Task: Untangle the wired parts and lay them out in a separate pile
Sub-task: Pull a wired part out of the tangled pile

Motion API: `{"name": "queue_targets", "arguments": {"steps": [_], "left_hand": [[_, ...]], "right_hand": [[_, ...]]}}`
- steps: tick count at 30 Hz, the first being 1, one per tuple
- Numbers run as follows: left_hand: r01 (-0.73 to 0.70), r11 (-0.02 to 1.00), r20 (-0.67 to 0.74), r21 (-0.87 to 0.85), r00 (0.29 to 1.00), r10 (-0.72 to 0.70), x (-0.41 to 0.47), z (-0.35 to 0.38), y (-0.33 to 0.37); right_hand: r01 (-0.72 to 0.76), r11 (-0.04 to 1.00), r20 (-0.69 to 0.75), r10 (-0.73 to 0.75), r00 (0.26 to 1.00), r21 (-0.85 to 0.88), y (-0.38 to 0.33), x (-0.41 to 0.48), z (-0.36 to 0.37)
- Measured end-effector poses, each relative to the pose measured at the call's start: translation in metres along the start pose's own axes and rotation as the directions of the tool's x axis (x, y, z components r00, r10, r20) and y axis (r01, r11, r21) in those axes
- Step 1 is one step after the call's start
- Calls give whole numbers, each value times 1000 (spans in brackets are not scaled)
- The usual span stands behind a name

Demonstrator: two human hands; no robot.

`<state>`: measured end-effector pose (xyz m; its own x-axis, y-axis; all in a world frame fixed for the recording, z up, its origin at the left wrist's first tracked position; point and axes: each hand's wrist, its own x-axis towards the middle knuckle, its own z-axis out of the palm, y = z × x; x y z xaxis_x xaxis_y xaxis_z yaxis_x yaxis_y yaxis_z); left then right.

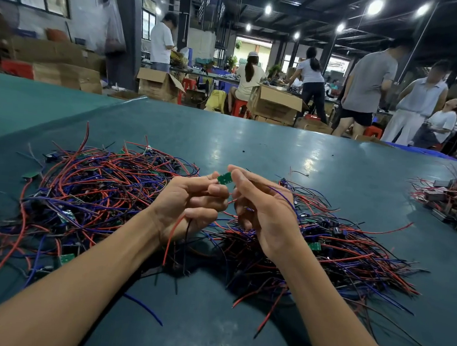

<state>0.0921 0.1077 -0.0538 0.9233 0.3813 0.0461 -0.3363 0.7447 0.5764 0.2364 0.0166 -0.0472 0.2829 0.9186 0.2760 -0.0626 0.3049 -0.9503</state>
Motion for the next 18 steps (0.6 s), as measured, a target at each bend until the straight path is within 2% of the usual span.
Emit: {"name": "queue_targets", "arguments": {"steps": [4,7,9,11,12,13,15,16,18], "left_hand": [[56,998,7,15,998,-56,-1,-2,2],[55,998,12,28,998,-55,0,-5,2],[-34,998,20,59,999,33,1,-8,1],[-174,958,-17,228,983,183,5,-11,-1],[-261,892,-39,369,955,295,7,-12,-3],[-327,785,-42,526,912,408,9,-11,-6],[-391,523,29,757,820,571,12,-10,-11],[-408,417,80,812,785,614,13,-10,-14],[-431,309,143,848,747,649,14,-8,-17]], "right_hand": [[77,996,-45,-75,996,41,-1,0,-2],[58,992,-53,-52,997,108,0,0,0],[13,966,-49,0,999,257,-2,3,-1],[-10,911,-72,43,996,411,-5,6,-7],[-5,878,-90,55,994,478,-7,8,-11],[4,844,-108,64,992,536,-8,9,-16],[22,798,-147,83,986,602,-11,10,-24],[29,795,-172,95,981,607,-11,10,-27],[39,799,-221,118,968,600,-12,11,-30]]}}
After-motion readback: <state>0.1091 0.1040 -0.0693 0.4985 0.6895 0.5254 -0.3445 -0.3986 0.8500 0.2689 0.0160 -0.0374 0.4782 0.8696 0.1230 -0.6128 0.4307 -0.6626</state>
